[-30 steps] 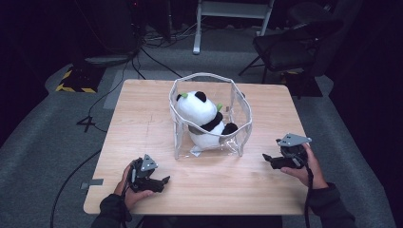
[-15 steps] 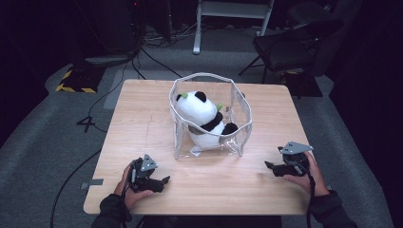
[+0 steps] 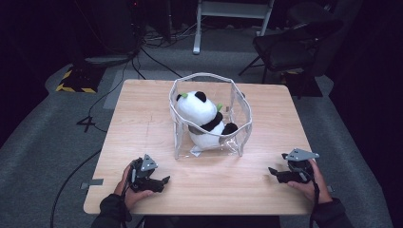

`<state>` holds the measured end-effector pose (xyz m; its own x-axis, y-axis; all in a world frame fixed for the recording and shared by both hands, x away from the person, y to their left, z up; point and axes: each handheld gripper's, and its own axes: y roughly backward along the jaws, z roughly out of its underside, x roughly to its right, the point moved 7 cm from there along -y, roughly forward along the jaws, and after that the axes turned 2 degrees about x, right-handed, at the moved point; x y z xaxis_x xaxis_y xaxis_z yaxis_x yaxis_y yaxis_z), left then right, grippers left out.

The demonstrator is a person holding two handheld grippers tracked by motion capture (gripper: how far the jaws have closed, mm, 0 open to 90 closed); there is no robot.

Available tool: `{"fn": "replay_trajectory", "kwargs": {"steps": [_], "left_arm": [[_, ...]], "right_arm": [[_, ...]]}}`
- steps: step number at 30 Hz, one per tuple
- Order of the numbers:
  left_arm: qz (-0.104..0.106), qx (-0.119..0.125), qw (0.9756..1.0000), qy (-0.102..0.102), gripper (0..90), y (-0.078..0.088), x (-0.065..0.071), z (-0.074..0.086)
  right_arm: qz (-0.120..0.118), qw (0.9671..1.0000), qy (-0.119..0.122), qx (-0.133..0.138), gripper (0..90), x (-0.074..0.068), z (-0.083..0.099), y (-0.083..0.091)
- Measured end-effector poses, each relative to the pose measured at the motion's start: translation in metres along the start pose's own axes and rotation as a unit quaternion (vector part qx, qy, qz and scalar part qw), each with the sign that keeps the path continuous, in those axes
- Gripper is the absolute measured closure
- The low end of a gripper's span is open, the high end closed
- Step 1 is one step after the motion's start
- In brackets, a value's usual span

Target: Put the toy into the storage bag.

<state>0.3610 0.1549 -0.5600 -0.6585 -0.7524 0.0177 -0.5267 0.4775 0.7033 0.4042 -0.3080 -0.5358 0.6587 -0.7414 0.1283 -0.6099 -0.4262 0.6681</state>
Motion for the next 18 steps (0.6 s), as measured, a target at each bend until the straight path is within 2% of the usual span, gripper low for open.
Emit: {"fn": "replay_trajectory", "kwargs": {"steps": [2, 10, 15, 18], "left_arm": [[0.000, -0.001, 1.0000, 0.001, 13.3, 0.000, 0.000, 0.000], [-0.001, 0.000, 1.0000, 0.002, 13.3, -0.001, 0.000, 0.000], [-0.001, 0.000, 1.0000, 0.003, 13.3, -0.001, 0.000, -0.001], [-0.001, 0.000, 1.0000, 0.002, 13.3, -0.001, 0.000, -0.001]], "right_arm": [[-0.001, 1.0000, -0.001, 0.000, 18.4, 0.000, 0.005, 0.001], [-0.008, 0.9996, -0.028, -0.003, 18.3, 0.004, 0.024, 0.004], [-0.016, 0.9984, -0.053, 0.008, 16.9, 0.008, 0.032, 0.008], [-0.011, 0.9977, -0.066, 0.016, 15.3, 0.012, 0.038, 0.011]]}}
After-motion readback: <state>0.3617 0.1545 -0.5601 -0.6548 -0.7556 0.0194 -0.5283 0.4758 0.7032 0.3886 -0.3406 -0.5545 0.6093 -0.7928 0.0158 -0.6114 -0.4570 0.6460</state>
